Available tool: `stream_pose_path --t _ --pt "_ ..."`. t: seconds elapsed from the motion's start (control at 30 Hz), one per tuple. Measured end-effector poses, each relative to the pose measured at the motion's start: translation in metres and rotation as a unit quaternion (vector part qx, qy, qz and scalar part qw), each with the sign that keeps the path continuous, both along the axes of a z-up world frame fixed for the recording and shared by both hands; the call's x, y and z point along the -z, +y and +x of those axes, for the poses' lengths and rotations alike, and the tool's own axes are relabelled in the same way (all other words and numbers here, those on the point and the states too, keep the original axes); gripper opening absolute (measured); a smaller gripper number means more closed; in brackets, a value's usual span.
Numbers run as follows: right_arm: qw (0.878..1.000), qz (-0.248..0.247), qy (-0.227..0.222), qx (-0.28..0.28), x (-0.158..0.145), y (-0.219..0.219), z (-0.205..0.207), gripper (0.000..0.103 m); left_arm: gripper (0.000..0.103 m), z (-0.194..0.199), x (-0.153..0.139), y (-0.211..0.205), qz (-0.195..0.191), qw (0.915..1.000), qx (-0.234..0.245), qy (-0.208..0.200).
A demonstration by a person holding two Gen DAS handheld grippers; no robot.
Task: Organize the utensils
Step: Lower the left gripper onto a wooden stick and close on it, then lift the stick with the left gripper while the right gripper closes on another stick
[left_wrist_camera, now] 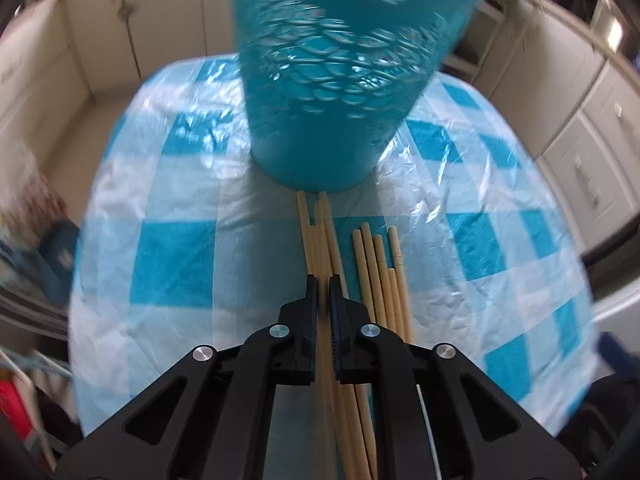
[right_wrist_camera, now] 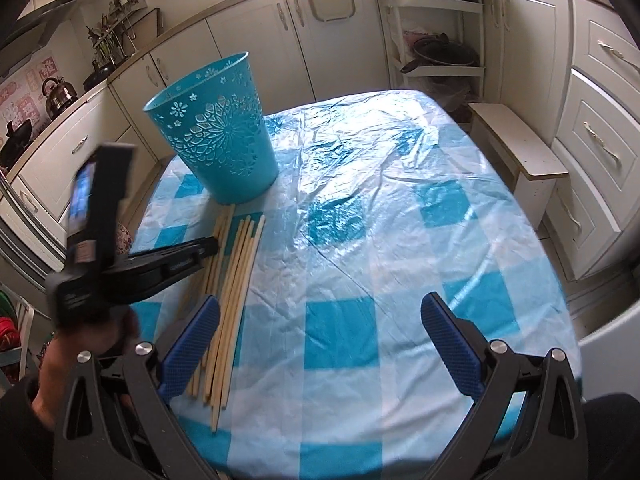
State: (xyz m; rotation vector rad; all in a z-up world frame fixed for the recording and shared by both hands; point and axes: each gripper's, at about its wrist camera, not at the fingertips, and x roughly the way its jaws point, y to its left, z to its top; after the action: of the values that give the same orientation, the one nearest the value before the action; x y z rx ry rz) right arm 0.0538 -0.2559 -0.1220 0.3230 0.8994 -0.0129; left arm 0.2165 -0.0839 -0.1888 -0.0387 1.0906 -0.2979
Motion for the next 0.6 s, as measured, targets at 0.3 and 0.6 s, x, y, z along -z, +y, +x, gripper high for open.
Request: stream_pose_path --t 0.3,0.6 --pt "0.998 0.018 0.046 -0.036 0.042 0.019 0.060 0.047 0.005 -0.014 -0.006 0.036 -0.038 0.9979 -0.053 -0.002" --pt "0.997 0.010 0.051 -0.055 0.047 0.032 0.094 0.030 0.005 -0.017 0.006 0.055 -0.037 0.9973 -0.063 0.010"
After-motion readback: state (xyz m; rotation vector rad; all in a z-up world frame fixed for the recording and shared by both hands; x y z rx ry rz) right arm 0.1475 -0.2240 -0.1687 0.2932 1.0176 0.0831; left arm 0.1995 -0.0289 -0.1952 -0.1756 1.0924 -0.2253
